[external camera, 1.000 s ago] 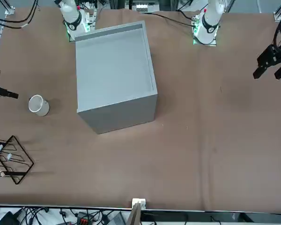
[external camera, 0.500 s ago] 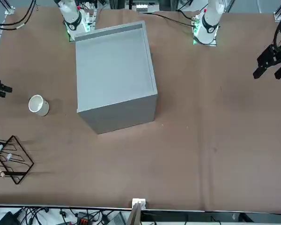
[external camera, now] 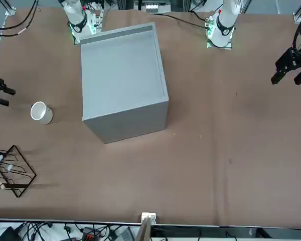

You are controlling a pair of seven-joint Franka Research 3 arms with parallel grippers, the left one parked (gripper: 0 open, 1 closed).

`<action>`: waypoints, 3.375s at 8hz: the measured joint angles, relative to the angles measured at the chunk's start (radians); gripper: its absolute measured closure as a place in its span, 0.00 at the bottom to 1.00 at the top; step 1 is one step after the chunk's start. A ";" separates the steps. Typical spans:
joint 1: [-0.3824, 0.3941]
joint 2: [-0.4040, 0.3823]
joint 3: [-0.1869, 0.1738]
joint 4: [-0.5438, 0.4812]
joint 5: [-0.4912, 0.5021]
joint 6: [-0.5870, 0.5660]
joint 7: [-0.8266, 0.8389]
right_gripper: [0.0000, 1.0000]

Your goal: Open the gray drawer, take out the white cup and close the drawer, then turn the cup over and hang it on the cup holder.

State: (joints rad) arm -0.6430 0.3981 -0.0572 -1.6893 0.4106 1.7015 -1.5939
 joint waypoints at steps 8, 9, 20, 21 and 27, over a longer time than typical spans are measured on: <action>-0.089 0.089 0.001 -0.074 0.158 0.017 -0.530 0.17; -0.119 0.093 0.000 -0.093 0.206 0.020 -0.618 0.14; -0.204 0.288 0.003 -0.148 0.530 0.015 -0.970 0.11; -0.204 0.299 0.004 -0.148 0.543 0.014 -0.977 0.13; -0.204 0.347 0.013 -0.147 0.585 0.012 -0.987 0.25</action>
State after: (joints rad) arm -0.8466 0.7452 -0.0439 -1.8366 0.9955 1.7135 -2.5806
